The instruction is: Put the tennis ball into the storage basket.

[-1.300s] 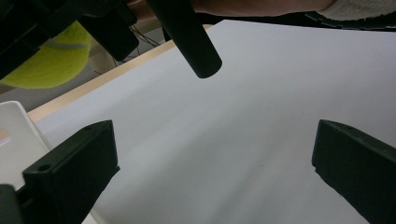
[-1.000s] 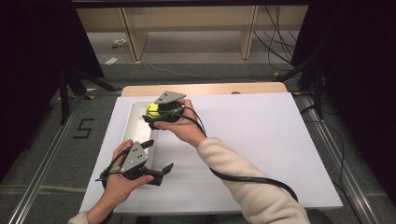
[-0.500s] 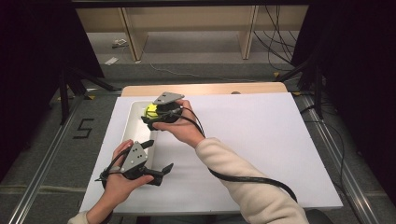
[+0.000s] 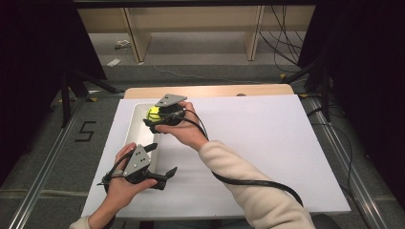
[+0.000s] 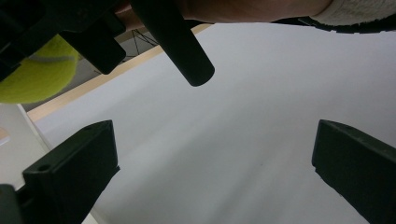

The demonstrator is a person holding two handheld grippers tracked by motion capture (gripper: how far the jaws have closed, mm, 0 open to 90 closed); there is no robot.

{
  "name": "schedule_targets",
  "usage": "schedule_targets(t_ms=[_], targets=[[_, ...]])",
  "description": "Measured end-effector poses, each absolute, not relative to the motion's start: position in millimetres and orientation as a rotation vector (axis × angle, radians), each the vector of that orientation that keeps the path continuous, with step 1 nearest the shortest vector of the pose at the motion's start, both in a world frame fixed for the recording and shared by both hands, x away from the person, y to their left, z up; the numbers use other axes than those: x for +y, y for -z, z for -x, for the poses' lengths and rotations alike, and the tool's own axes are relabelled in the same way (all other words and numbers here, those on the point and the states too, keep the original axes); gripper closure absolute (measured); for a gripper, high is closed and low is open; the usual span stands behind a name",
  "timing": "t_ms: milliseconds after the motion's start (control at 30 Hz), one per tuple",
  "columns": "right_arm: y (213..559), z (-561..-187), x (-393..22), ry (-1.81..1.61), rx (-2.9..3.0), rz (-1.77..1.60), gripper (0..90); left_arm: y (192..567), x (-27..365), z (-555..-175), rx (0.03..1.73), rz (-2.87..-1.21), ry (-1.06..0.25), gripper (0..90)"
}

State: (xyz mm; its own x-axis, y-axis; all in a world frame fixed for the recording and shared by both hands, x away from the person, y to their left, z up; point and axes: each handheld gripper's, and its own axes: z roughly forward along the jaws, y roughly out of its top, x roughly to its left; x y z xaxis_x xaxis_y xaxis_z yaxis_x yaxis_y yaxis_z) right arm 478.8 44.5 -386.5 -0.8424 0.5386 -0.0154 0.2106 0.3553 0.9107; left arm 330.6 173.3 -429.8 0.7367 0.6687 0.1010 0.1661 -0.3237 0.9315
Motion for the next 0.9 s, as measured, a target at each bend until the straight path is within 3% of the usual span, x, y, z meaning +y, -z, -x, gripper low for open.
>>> schedule_targets(t_ms=[900], targets=[[388.5,-480.3,53.6,-1.489,2.332,-0.656,26.6,430.0,172.4,-330.1,0.64,-1.871,-0.585,0.0]])
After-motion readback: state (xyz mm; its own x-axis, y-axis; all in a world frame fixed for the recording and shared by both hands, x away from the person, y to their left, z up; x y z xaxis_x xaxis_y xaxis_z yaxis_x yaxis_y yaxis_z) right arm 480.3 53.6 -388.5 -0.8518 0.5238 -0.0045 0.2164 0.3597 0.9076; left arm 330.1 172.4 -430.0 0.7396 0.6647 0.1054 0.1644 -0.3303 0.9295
